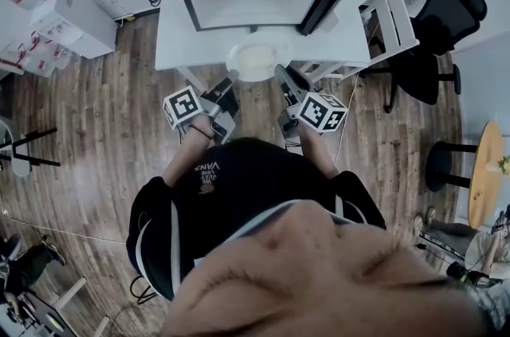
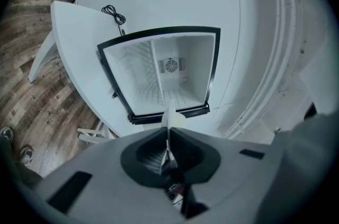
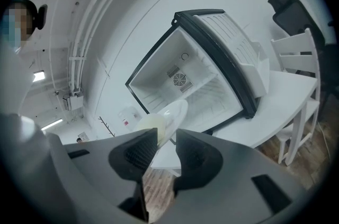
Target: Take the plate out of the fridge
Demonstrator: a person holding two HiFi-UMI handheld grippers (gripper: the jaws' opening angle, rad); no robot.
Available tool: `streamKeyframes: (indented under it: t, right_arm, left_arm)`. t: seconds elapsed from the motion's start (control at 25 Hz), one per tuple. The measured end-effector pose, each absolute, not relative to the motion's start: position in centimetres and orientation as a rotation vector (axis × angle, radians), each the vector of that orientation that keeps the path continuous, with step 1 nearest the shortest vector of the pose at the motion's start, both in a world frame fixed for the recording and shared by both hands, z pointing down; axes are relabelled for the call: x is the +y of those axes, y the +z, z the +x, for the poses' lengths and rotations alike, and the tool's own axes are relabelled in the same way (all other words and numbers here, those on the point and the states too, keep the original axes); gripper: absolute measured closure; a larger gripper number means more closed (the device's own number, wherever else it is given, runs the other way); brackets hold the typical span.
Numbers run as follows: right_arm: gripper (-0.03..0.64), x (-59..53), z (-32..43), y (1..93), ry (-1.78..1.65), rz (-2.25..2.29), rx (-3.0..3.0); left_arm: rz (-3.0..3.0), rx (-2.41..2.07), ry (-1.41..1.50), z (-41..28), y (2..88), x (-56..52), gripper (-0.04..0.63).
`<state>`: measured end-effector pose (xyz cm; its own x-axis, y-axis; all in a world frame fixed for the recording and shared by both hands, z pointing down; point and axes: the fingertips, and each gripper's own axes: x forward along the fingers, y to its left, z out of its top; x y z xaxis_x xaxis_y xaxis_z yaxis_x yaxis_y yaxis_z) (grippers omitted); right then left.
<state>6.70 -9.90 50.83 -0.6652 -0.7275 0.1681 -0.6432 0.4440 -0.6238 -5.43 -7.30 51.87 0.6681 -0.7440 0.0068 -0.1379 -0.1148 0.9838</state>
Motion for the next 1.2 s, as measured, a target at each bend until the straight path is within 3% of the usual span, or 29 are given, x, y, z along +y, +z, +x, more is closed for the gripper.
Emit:
streamKeyframes:
  t: [1.2]
  right_arm:
    - [0.503,-6.6,6.1,50.3,-1.001,-1.326,2.477]
  left_arm:
    - [1.653,-0.655,-0.542,-6.2,51.5,-5.1,0.565]
